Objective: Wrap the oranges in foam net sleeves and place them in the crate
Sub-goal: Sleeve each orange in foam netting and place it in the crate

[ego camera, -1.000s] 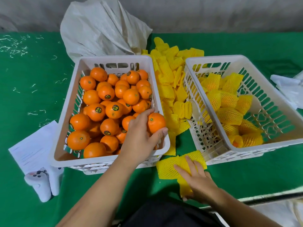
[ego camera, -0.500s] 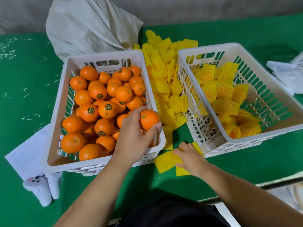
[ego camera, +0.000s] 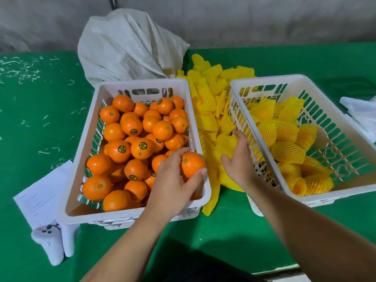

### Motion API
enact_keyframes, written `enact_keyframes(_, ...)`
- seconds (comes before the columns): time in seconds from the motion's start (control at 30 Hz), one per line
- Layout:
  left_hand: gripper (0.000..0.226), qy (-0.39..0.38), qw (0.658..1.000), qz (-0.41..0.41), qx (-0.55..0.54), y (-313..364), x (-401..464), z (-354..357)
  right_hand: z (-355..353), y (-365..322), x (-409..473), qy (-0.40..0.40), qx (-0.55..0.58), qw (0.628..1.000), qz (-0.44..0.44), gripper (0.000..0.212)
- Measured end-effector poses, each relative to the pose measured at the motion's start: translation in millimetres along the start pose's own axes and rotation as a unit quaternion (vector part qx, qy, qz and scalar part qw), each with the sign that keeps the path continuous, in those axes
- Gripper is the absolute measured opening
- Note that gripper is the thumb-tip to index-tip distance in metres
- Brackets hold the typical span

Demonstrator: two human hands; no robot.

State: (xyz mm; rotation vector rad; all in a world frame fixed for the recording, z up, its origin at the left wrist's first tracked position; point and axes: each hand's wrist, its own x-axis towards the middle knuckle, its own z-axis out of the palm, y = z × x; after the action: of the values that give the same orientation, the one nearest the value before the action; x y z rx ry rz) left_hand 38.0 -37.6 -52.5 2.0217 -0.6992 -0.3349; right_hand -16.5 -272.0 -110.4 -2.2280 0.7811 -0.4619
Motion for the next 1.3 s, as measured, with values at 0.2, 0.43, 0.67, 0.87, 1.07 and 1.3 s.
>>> enact_keyframes(0.2, 0.076, 0.006, 1.000, 0.002, -0.022, 6.7, -2.4, 2.1, -13.0, -49.7, -13.2, 0.049, 0.107, 0.979, 0.164, 0.055)
enact_keyframes(0.43, 0.055, 0.030, 0.942, -0.089, -0.322, 24.4, 5.1, 1.0, -13.1, -104.5, -62.8, -0.086, 0.335, 0.927, 0.147, 0.112)
enact_keyframes(0.67, 0.065, -0.019, 0.866, -0.152, -0.476, 18.9, 5.7, -13.2, -17.1, -102.8, -61.8, -0.166, 0.377, 0.904, 0.114, 0.092)
enact_keyframes(0.87, 0.068, 0.020, 0.819, -0.163, -0.550, 14.8, 2.3, -19.0, 11.5, -139.0, -58.8, -0.108, 0.328, 0.938, -0.002, 0.056)
enact_keyframes(1.07, 0.063, -0.022, 0.785, -0.143, -0.602, 2.9, -4.8, -36.1, 30.9, -137.9, -64.2, -0.056, 0.241, 0.968, -0.028, 0.077)
enact_keyframes(1.3, 0.071, -0.069, 0.835, -0.106, -0.535, -1.7, -9.1, -41.2, 28.5, -133.8, -61.8, -0.092, 0.241, 0.966, -0.030, 0.071)
